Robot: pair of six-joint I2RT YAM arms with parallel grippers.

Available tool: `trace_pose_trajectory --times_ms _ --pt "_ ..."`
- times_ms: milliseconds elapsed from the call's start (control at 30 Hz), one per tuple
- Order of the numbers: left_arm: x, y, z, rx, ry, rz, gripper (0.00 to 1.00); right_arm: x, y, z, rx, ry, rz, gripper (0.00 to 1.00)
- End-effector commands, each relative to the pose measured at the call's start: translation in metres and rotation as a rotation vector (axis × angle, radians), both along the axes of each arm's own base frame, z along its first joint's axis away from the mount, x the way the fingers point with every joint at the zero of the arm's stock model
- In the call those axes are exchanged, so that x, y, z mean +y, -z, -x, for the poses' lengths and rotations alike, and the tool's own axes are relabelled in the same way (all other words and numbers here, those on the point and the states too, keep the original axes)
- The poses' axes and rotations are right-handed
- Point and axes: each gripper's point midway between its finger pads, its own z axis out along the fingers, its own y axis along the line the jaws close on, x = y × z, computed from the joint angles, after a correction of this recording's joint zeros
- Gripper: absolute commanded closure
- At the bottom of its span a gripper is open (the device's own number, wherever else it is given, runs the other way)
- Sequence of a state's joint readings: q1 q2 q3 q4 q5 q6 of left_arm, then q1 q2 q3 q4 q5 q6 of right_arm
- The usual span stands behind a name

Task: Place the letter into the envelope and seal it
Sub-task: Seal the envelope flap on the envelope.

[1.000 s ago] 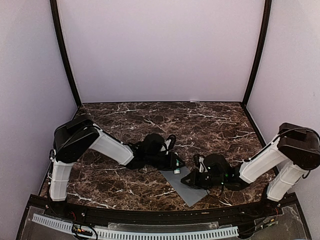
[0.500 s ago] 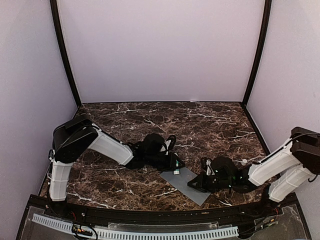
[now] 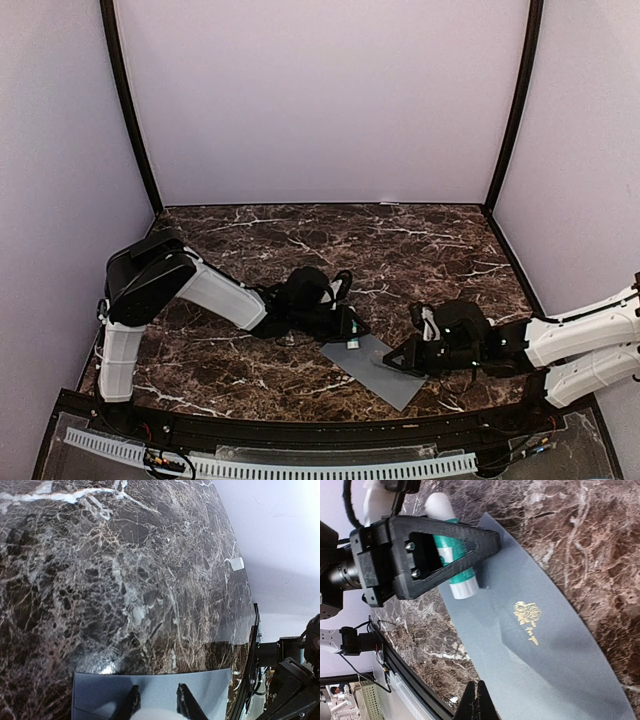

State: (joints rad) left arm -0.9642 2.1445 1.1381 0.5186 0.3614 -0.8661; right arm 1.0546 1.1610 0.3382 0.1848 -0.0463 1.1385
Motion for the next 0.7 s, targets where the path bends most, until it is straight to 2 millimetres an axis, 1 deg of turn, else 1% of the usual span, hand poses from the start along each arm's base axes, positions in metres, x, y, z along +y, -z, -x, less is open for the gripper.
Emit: trace_pose_trajectory --times_ms 0,300,500,667 --pt "0.006 -0.007 0.005 -0.003 0.009 -0.020 1.00 -0.013 0.013 -0.011 -0.005 0.037 0.062 1.00" --pt "0.005 -0.009 0.005 -0.001 0.010 -0.015 1.00 -0.016 0.032 -0.024 0.013 0.043 0.099 1.00" --pt "0.005 -0.009 0.005 -0.001 0.011 -0.013 1.00 -0.019 0.046 -0.021 0.042 0.038 0.120 1.00" --pt "0.005 -0.009 0.004 -0.001 0.011 -0.013 1.00 -0.014 0.052 -0.019 0.057 0.021 0.114 1.00"
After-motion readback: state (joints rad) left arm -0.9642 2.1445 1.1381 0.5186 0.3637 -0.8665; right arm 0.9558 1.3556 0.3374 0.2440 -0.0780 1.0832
